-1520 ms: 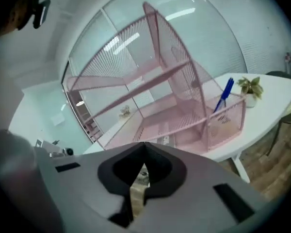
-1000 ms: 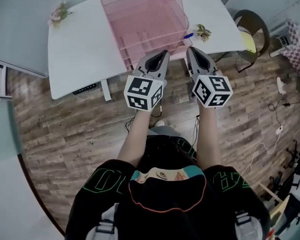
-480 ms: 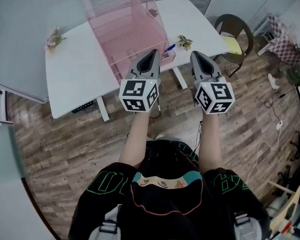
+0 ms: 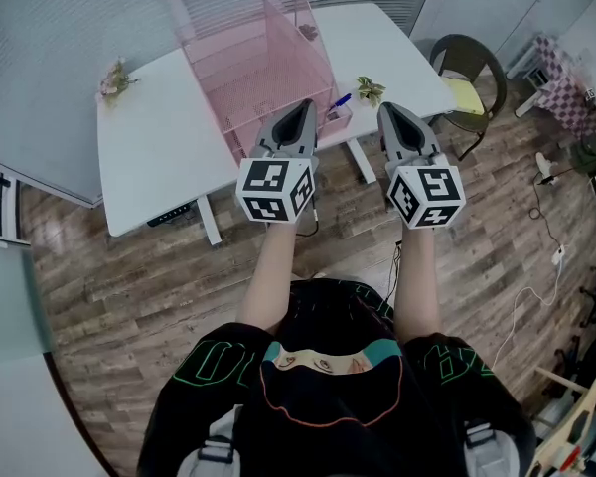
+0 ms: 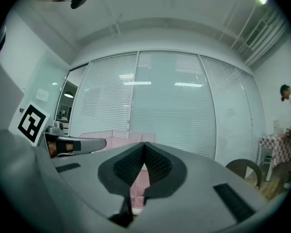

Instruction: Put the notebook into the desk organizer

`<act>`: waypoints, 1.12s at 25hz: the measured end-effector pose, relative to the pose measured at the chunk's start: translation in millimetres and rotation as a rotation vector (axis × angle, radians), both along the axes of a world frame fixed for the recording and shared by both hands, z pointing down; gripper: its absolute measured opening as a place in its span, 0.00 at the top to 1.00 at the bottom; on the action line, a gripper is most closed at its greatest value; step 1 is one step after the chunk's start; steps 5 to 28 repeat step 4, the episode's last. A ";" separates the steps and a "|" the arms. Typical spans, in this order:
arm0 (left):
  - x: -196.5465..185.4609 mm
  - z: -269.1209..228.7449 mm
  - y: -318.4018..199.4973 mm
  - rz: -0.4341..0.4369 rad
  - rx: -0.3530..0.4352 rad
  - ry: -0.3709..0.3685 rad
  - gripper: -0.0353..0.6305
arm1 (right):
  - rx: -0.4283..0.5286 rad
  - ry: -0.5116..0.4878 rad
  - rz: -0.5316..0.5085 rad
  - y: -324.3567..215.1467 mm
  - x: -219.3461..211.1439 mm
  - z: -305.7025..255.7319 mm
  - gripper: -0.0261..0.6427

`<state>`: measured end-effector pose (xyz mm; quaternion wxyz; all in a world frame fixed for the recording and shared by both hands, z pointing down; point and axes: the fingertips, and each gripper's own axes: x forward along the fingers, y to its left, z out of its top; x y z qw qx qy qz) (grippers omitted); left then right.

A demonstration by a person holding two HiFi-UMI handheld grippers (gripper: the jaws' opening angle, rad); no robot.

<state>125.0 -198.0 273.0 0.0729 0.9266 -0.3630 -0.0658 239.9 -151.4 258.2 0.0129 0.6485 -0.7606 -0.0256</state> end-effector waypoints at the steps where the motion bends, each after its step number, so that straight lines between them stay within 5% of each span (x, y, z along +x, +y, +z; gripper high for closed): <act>1: 0.4 0.0 -0.2 0.001 0.001 0.000 0.95 | 0.002 0.001 0.000 -0.3 0.4 -0.3 0.96; 28: 2.2 0.6 -1.0 0.007 0.002 -0.003 0.95 | 0.009 0.005 -0.003 -2.0 0.7 -2.0 0.96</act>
